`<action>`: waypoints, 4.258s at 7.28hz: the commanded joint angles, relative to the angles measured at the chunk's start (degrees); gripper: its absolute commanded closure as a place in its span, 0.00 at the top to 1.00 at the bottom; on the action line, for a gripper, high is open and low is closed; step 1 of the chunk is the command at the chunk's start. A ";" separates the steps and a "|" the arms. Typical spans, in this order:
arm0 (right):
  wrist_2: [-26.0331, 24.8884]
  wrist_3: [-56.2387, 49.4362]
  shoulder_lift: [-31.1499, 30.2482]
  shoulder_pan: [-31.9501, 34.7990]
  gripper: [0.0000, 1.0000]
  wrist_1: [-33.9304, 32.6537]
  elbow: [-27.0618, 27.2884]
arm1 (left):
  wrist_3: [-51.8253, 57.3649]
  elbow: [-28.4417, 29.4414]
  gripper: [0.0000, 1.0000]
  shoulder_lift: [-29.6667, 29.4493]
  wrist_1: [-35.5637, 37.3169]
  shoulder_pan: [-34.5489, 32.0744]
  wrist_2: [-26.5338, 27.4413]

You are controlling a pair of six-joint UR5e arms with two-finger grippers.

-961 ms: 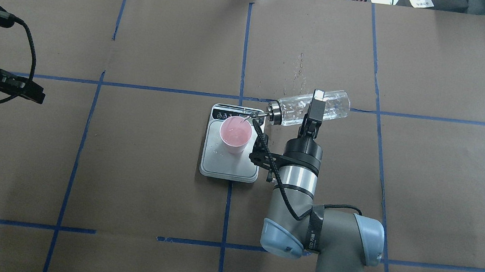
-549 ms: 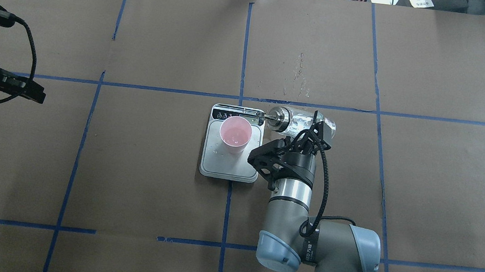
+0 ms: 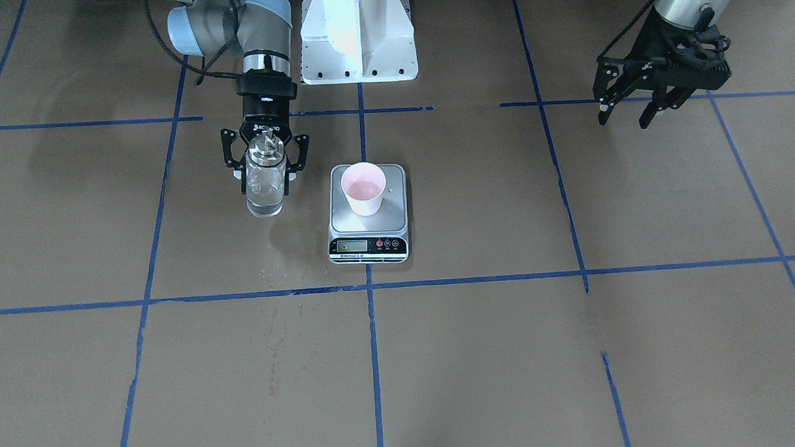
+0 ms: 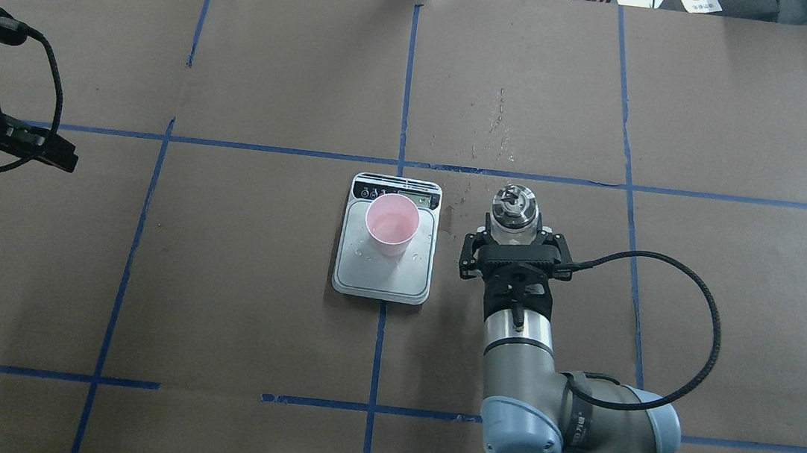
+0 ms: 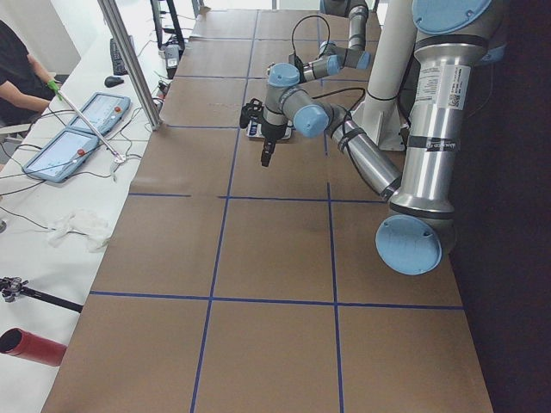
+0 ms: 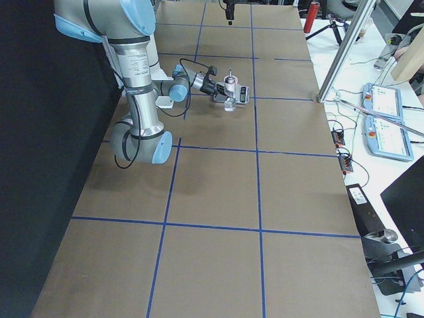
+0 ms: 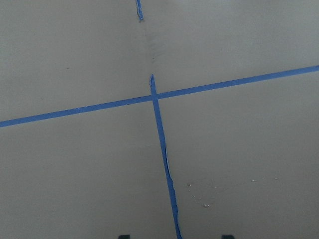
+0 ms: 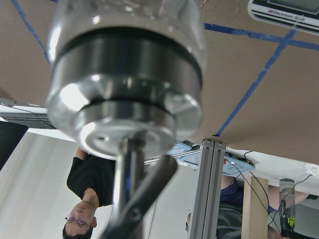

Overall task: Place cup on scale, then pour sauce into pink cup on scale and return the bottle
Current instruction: 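Turn the bottle upright and carry it back with the right gripper, then lower the bottle onto the table with the right gripper and release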

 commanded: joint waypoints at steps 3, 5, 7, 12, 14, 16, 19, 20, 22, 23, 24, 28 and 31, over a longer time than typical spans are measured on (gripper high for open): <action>1.35 10.64 -14.48 2.33 0.00 7.99 4.34 | -0.12 0.07 0.69 -0.24 0.00 0.06 0.00; 2.67 11.84 -20.74 2.24 0.00 16.73 3.99 | -0.12 -0.01 0.69 -0.33 0.09 0.06 0.09; 2.76 12.10 -21.36 2.24 0.00 17.05 3.12 | -0.21 -0.28 0.69 -0.33 0.17 -0.03 0.09; 3.90 12.10 -21.02 1.98 0.00 17.22 0.30 | -0.21 -0.19 0.70 -0.33 0.18 -0.03 0.09; 4.52 12.10 -20.67 1.89 0.00 17.22 0.12 | -0.21 -0.28 0.70 -0.33 0.18 0.06 0.09; 4.52 12.19 -20.58 1.80 0.03 17.22 0.03 | -0.21 -0.28 0.71 -0.33 0.18 0.06 0.09; 4.61 12.27 -20.49 1.63 0.03 17.22 0.12 | -0.21 -0.28 0.71 -0.41 0.18 0.06 0.09; 4.52 12.27 -20.49 1.45 0.03 17.22 0.12 | -0.21 -0.28 0.71 -0.33 0.18 0.06 0.09; 4.52 12.27 -20.40 1.19 0.06 17.22 0.12 | -0.21 -0.28 0.71 -0.33 0.18 0.06 0.09; 4.52 12.19 -20.40 1.10 0.96 17.22 0.03 | -0.21 -0.28 0.71 -0.33 0.18 0.06 0.00; 4.52 12.19 -20.40 0.93 1.00 17.22 0.12 | -0.21 -0.28 0.71 -0.33 0.18 0.06 0.09; 3.82 12.36 -21.45 -1.17 1.00 17.49 1.17 | -0.21 -0.37 0.71 -0.33 0.18 -0.03 0.09; 2.15 12.45 -28.46 -6.00 1.00 27.64 2.05 | -0.21 -0.37 0.72 -0.33 0.18 -0.03 0.00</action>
